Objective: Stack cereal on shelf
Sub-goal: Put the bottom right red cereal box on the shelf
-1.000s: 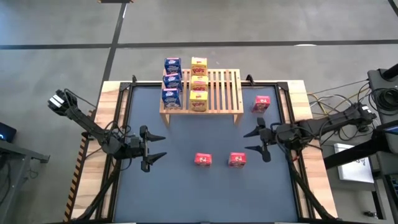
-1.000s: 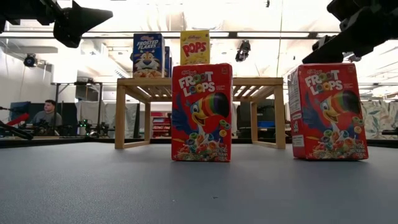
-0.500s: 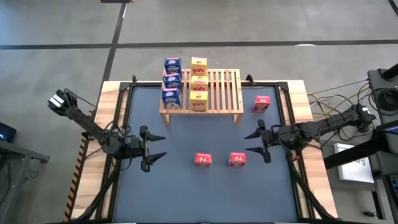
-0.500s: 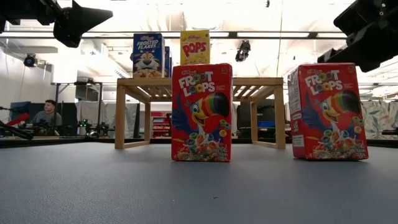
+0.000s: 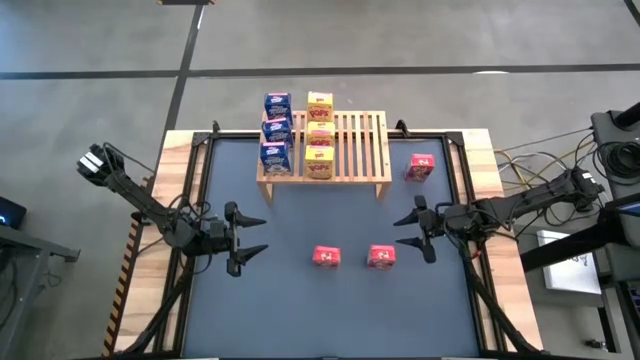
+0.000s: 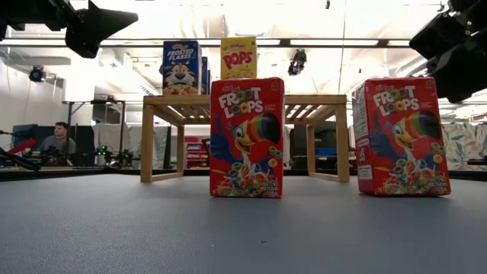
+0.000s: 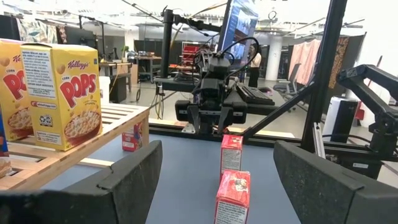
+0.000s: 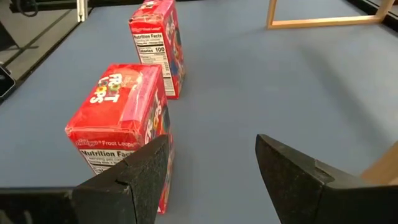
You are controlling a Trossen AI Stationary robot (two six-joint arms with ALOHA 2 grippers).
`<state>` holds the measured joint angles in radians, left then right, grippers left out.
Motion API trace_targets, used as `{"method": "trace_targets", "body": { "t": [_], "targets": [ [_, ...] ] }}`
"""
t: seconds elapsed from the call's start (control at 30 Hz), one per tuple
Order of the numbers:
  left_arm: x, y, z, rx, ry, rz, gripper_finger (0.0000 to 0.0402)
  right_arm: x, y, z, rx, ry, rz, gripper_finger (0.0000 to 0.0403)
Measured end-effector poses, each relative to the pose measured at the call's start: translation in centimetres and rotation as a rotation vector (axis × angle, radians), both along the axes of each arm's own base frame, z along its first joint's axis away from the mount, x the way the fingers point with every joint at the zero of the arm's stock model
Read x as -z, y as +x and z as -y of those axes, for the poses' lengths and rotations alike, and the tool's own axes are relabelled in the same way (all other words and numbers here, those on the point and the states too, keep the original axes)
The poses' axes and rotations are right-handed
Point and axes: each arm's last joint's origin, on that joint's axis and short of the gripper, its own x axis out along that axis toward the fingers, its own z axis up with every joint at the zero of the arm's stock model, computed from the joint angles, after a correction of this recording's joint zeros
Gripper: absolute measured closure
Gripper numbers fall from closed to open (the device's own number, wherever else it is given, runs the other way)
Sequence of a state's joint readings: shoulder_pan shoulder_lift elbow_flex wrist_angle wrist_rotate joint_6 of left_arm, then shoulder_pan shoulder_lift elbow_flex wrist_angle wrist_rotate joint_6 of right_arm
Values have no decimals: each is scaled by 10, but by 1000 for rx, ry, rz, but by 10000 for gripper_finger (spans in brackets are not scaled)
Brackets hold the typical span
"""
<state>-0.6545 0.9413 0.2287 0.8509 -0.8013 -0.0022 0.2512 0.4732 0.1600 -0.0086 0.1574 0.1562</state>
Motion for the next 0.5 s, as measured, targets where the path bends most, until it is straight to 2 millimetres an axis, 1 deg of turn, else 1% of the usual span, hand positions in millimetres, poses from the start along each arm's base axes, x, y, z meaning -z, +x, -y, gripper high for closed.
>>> {"method": "trace_targets", "body": {
  "t": [0.17,0.33,0.5],
  "targets": [
    [0,0,0,0,0,0,109,0,0,0,-9,-3,-1,172],
    [0,0,0,0,-5,1,109,-8,1,-1,-18,-4,20,172],
    [0,0,0,1,-10,2,109,-13,1,-4,-63,36,-6,172]
  ]
}}
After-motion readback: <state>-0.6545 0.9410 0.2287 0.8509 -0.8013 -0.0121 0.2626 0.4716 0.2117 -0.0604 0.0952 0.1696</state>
